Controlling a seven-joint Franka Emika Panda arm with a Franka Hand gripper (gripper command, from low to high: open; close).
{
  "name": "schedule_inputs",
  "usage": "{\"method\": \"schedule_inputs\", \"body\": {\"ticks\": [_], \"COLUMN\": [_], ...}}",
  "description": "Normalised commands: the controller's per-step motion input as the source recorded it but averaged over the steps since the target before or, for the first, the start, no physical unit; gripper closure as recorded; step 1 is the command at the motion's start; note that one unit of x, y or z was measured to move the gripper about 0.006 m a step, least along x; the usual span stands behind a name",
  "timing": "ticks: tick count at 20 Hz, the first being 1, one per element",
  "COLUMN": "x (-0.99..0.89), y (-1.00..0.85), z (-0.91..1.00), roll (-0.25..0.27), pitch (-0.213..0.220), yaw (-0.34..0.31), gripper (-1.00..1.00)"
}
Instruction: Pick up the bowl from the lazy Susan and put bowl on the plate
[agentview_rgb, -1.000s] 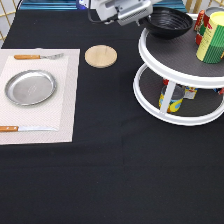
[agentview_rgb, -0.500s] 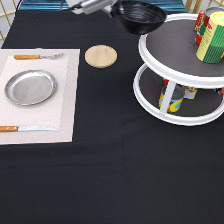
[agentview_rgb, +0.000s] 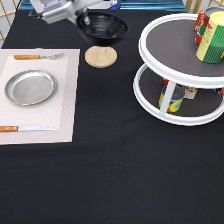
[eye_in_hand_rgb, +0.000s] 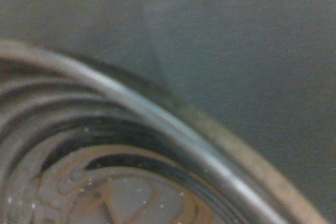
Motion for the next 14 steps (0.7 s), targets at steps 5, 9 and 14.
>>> {"method": "schedule_inputs", "body": {"ticks": [5, 9, 14], "x": [-0.16, -0.14, -0.03], "y": [-0.77, -0.71, -0.62], "z": [-0.53, -0.45, 0.03], "roll": [-0.046, -0.037, -0.012], "pitch": [-0.035, -0.063, -0.14], "yaw": [-0.095, -0.119, -0.147], "gripper": [1.0, 1.0, 1.0]}}
